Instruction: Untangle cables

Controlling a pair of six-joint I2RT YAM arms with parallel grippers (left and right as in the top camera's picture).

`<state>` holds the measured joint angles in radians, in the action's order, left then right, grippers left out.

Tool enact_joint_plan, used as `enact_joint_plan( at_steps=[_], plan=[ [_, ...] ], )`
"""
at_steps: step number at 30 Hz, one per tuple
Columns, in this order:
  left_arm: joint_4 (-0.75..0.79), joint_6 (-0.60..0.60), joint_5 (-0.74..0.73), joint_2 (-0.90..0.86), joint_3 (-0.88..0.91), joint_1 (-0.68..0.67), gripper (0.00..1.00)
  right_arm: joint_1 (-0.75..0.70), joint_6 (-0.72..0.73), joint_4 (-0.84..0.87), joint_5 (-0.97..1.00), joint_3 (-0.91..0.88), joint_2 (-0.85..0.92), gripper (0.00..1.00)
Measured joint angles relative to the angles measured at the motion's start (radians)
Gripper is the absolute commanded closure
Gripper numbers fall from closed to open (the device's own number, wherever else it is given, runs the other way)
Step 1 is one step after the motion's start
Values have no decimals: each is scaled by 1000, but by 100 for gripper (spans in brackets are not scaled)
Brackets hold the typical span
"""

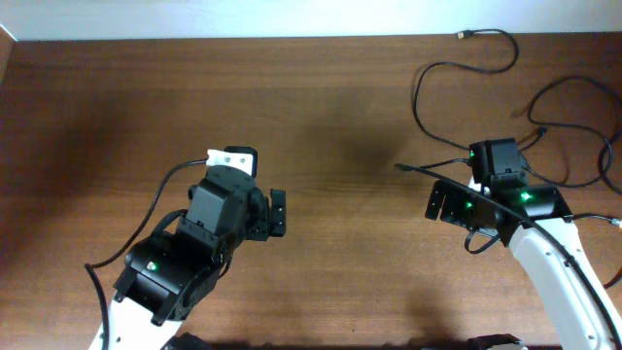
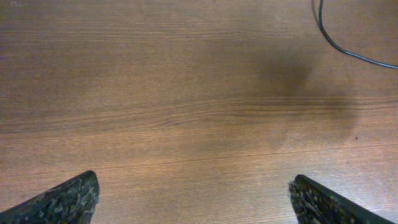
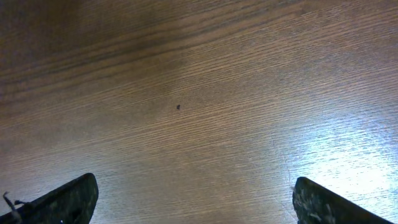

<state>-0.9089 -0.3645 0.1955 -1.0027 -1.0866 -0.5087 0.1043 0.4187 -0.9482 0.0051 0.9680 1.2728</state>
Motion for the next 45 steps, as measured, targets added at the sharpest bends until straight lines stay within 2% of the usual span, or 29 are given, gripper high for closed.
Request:
enact_joint_plan(
  at_steps=[28, 33, 37, 42, 45],
  plan=[
    [-10, 0, 0, 0, 0, 0, 1, 0, 1, 0, 0, 0, 0, 1],
    [-71, 1, 0, 85, 12, 0, 1, 0, 0, 0, 0, 0, 0, 1],
    [-26, 1, 4, 211, 150, 0, 1, 0, 0, 3, 0, -1, 1, 1],
    [185, 0, -21, 392, 359, 11, 1, 0, 0, 3, 0, -2, 1, 1],
    [318, 1, -78, 523, 510, 62, 1, 0, 0, 3, 0, -3, 1, 1]
  ],
)
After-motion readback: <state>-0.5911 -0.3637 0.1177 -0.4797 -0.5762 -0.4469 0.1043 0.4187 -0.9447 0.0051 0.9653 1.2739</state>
